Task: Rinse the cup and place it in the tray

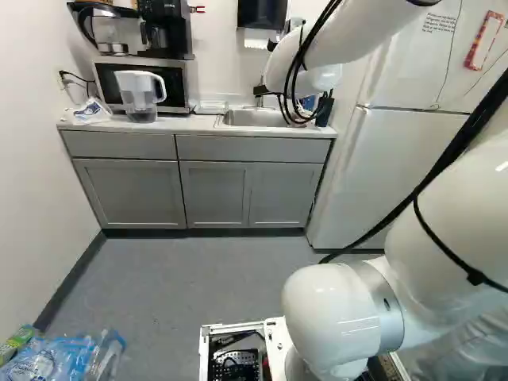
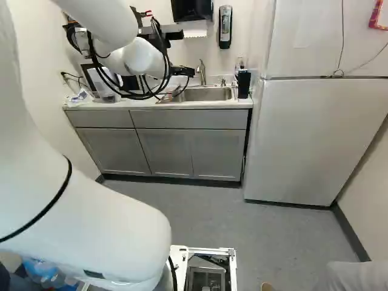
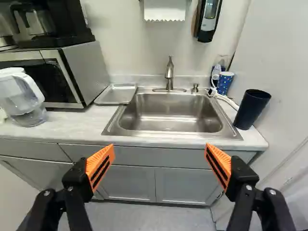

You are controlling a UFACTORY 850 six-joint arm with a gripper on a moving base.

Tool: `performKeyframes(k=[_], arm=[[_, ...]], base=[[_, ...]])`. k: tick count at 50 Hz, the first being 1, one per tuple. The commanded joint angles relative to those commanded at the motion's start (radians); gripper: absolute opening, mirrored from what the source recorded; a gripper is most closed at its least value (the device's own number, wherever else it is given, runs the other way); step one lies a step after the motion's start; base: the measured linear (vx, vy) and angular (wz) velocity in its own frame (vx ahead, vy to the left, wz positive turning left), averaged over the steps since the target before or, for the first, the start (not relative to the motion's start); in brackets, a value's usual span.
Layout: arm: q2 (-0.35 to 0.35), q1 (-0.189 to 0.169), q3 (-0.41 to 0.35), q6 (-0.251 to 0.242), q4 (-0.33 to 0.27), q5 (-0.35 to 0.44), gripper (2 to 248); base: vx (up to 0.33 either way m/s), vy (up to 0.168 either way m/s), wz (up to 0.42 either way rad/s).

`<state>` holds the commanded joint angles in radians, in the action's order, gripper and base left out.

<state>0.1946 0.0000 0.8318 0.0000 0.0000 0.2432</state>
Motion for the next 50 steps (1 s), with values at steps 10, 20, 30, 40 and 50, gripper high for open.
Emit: performKeyframes(k=[10, 20, 30, 40, 50], arm=[[0.000, 0.000, 0.021, 0.000, 0.000, -0.014, 247], [0.000, 0.000, 0.042, 0.000, 0.000, -0.027, 247], [-0.002, 0.000, 0.064, 0.000, 0.000, -0.041, 247], [-0.003, 0.000, 0.087, 0.000, 0.000, -0.052, 247], [-0.006, 0.000, 0.110, 0.000, 0.000, -0.060, 247]], base=[[0.000, 0.000, 0.000], [0.000, 0.000, 0.000], [0.000, 0.000, 0.000], [0.000, 0.000, 0.000], [0.000, 0.000, 0.000]])
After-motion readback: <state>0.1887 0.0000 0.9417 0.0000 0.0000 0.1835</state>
